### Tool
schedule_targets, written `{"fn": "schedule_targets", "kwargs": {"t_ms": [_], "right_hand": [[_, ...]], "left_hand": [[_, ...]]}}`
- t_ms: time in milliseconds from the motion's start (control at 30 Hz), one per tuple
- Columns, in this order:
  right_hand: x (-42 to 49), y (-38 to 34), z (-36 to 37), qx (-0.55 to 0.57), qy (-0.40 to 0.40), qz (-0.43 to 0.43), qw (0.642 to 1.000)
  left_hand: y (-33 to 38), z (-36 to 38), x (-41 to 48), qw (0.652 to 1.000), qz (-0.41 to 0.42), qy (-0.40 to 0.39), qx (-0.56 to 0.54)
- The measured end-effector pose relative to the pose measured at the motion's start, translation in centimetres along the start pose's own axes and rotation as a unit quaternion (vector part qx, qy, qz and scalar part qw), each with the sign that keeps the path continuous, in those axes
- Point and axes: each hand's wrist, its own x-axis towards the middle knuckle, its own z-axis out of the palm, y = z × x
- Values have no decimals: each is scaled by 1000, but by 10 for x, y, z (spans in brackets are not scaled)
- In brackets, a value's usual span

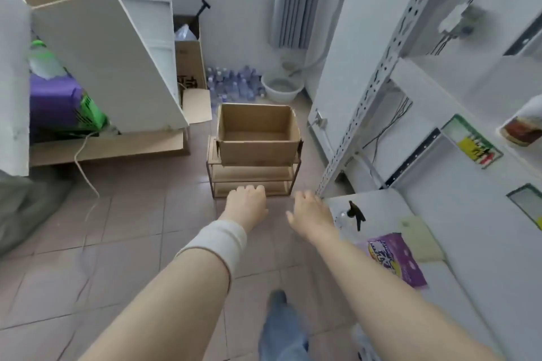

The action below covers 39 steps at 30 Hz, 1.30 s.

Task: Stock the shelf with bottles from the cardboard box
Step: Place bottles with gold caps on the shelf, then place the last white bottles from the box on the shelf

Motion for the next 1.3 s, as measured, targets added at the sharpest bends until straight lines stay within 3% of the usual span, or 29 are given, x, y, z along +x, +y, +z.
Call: {"fn": "schedule_targets", "kwargs": {"t_ms": [133, 267, 467, 633, 967, 1300], "right_hand": [[46, 9, 73, -13, -109, -8, 994], [80, 27, 99, -10, -198, 0, 980], [150, 38, 98, -42, -272, -5, 961], [245, 23, 82, -49, -283, 8, 958], [444, -23, 12, 28, -197, 81, 977], [565, -31, 21, 42, -253, 58, 965]], "left_hand": [[-20, 73, 45, 994, -38, -102, -7], [-25, 101, 77, 979, -73, -186, -34], [-43, 98, 143, 964, -121, -220, -88], [-74, 80, 222, 964, -128, -213, -96], [-152, 5, 406, 977, -80, -180, -80], [-161, 8, 539, 958, -92, -246, -118]]}}
